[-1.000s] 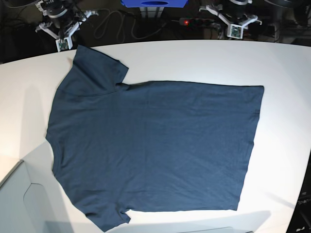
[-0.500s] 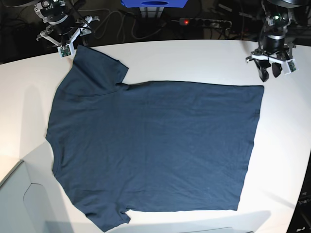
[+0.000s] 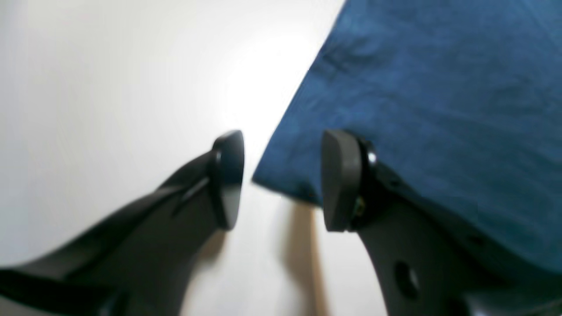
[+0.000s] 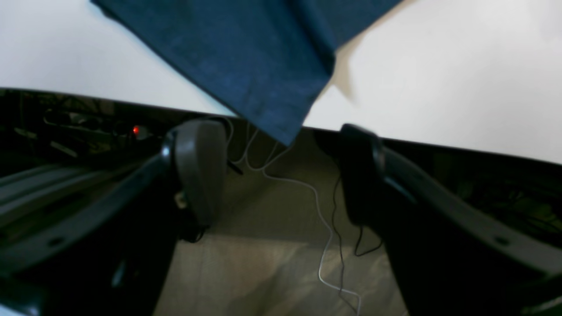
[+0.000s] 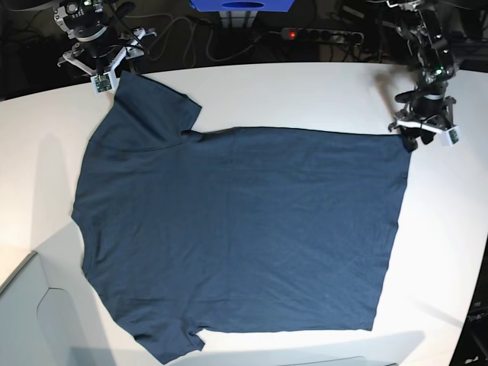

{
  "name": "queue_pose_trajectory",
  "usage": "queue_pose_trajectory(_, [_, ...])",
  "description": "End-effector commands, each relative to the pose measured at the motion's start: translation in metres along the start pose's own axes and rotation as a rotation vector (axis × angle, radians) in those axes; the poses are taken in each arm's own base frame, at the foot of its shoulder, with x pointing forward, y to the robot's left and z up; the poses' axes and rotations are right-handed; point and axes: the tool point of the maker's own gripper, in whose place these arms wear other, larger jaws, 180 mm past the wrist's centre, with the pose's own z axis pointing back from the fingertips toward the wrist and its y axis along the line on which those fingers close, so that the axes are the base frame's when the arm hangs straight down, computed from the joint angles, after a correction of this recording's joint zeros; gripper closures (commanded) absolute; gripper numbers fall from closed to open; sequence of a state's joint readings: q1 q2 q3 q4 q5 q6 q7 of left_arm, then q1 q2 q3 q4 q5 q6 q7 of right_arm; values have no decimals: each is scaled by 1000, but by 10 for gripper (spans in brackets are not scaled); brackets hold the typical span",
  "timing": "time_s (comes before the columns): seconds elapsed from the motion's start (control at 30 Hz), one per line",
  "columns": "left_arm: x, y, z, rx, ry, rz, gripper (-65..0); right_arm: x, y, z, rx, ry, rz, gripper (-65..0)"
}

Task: Fold the T-shirt properly
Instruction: 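Move both grippers down to the shirt's shoulder corners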

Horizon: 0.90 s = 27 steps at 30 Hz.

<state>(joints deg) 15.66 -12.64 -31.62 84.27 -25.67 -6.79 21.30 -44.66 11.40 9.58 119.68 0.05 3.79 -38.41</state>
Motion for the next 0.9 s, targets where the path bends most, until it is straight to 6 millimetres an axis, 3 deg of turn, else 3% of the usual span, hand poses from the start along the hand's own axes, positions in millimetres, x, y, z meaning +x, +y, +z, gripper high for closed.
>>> queue_pose_trajectory(0.0, [13,1,-2,-6,-39,-1,-280,6,0,3,5,-25,18,-386])
queue_pose_trajectory(0.17, [-2,7,-13,4,1,31,-280,5,0,3,5,-22,20,-386])
queue_pose_trajectory(0.4, [-23,-18,-19,-58,59,4,-273,5,0,3,5,-22,20,-386])
queue_pose_trajectory(0.73, [-34,-16,-11,-56,80,6,-18,6,1,3,5,-26,19,-386])
queue_pose_trajectory(0.87, [-28,-19,-7,-66,62,-8,0,11,1,3,5,-45,18,-389])
